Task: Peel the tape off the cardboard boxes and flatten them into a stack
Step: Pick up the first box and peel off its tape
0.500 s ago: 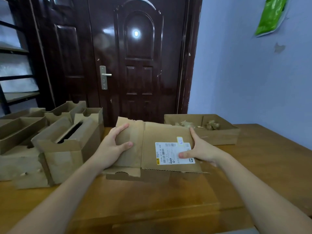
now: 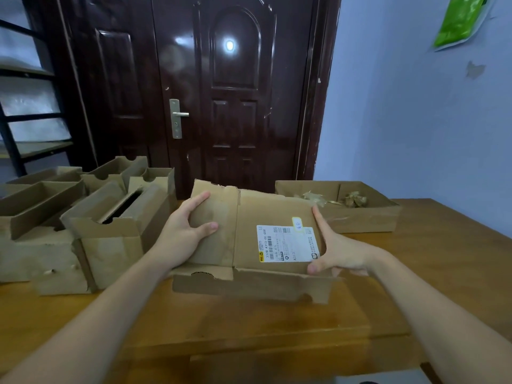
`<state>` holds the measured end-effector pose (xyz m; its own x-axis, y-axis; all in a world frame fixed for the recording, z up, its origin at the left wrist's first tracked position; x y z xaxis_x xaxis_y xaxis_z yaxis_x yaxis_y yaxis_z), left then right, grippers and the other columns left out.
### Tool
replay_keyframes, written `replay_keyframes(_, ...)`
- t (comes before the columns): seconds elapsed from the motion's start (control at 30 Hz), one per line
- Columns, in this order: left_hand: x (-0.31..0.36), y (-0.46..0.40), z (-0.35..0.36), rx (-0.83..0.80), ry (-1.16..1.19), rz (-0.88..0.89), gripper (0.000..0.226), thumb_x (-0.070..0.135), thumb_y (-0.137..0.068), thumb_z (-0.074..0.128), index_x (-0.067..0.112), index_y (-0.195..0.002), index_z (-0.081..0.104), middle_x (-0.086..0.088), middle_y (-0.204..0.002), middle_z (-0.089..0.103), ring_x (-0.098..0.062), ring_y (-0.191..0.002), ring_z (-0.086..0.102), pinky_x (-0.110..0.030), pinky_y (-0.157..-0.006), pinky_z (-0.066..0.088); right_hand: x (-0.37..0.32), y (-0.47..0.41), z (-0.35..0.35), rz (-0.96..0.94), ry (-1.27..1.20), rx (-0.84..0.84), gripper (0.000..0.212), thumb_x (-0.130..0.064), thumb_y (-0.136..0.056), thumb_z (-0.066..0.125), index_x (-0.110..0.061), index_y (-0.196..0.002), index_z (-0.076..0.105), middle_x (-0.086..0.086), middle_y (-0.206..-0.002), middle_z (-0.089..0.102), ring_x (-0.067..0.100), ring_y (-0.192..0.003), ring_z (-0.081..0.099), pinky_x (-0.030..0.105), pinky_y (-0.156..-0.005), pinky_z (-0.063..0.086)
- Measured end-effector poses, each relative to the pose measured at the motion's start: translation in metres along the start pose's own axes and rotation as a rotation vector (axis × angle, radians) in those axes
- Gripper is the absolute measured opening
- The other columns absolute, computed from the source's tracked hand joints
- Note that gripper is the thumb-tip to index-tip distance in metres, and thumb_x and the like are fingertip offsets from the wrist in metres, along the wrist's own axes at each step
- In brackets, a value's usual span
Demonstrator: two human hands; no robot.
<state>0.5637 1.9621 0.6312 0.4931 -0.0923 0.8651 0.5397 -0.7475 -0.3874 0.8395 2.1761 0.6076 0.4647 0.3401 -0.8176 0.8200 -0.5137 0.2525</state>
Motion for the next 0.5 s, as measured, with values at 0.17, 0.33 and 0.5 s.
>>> replay_keyframes(0.17, 0.009, 0.002, 0.005, -0.055, -0.066, -0.008, 0.079, 0.031, -0.088, 0.081, 0.042, -0.154, 0.039, 0.033, -0.137, 0.041, 0.009, -0.122, 0.045, -0.024, -0.104, 0.043, 0.000, -0.002, 0.001, 0.035, 0.089, -0.051, 0.166, -0.027, -0.058, 0.101, -0.057, -0.139, -0.040, -0.023, -0.137, 0.045, 0.017, -0.116, 0.061, 0.033, -0.070, 0.060)
replay_keyframes(0.33, -0.006, 0.012, 0.011, -0.442, -0.398, -0.188, 0.152, 0.059, -0.045, 0.098, 0.055, -0.157, -0.006, 0.018, -0.164, 0.002, -0.018, -0.142, 0.032, -0.040, -0.115, 0.039, -0.002, -0.005, -0.005, 0.122, 0.231, -0.047, 0.168, -0.028, -0.057, 0.101, -0.051, -0.140, -0.043, -0.014, -0.143, 0.043, 0.019, -0.120, 0.056, 0.043, -0.082, 0.063)
replay_keyframes(0.5, -0.041, 0.023, 0.029, -0.587, -0.606, -0.296, 0.165, 0.059, -0.041, 0.099, 0.052, -0.150, -0.023, 0.007, -0.160, -0.003, -0.027, -0.141, 0.032, -0.042, -0.112, 0.045, -0.001, -0.011, -0.001, 0.218, 0.370, -0.084, 0.166, -0.027, -0.058, 0.100, -0.048, -0.142, -0.042, -0.002, -0.161, 0.032, 0.023, -0.127, 0.044, 0.038, -0.082, 0.061)
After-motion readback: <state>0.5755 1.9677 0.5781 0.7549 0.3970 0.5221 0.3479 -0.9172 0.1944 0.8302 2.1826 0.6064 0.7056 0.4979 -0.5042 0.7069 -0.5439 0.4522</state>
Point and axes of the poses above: each hand's wrist, its own y-axis away from the middle knuckle, its own z-axis out of the palm, x = y × z, the point moved 4 cm from there along -y, towards the middle knuckle
